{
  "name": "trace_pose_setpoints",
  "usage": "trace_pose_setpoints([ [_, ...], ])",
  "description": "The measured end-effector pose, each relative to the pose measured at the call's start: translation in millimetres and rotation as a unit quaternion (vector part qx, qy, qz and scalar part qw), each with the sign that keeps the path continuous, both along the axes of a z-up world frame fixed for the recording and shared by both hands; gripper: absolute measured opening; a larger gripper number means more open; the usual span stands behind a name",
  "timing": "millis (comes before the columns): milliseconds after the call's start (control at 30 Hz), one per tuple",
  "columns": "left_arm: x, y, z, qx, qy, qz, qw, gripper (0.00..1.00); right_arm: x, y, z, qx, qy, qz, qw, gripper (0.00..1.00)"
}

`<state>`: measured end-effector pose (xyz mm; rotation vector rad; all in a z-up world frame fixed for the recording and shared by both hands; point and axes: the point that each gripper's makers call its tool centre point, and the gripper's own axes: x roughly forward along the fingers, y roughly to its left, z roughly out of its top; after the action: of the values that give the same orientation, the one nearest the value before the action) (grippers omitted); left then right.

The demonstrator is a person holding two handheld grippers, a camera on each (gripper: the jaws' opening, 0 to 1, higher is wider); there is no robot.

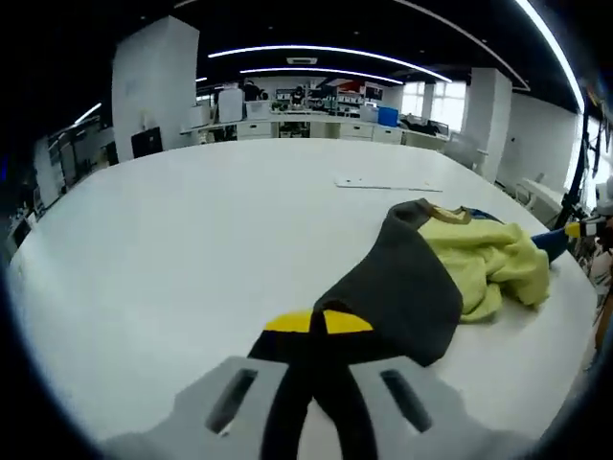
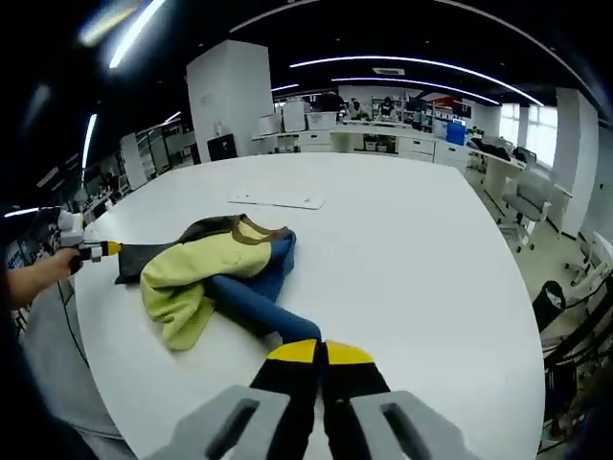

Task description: Fold the garment on the visible template until the final outline fits inside the template.

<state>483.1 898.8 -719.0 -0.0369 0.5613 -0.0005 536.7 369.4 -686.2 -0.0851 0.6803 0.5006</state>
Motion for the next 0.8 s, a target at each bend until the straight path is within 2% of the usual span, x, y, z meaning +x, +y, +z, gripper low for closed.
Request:
trace_pose_setpoints([
  [133, 1.6, 11.3, -4.2, 0.018, 0.012, -0.001, 0.9998, 0.00, -1.2, -13.6, -1.5, -0.014, 0.008, -0.007, 0.9999, 0.00],
  [333, 7.8, 25.8, -10.8, 0.044, 0.030, -0.010, 0.9985, 0.00, 1.8, -34.9, -4.3, -0.001, 0.023, -0.032, 0.9992, 0.00],
  [500, 12.4, 35.9, -12.7, 0.066, 0.043, -0.012, 0.9968, 0.00, 2.6, -51.3, -12.4, -0.013, 0.043, -0.042, 0.9981, 0.00],
  [733, 14.3, 48.1, -10.4, 0.062, 0.041, 0.003, 0.9972, 0.00, 4.4, -63.4, -19.9, -0.027, 0.067, -0.048, 0.9962, 0.00],
  [800, 12.9, 54.1, -13.4, 0.073, 0.049, 0.006, 0.9961, 0.00, 7.2, -67.9, -20.8, -0.033, 0.070, -0.050, 0.9957, 0.00],
])
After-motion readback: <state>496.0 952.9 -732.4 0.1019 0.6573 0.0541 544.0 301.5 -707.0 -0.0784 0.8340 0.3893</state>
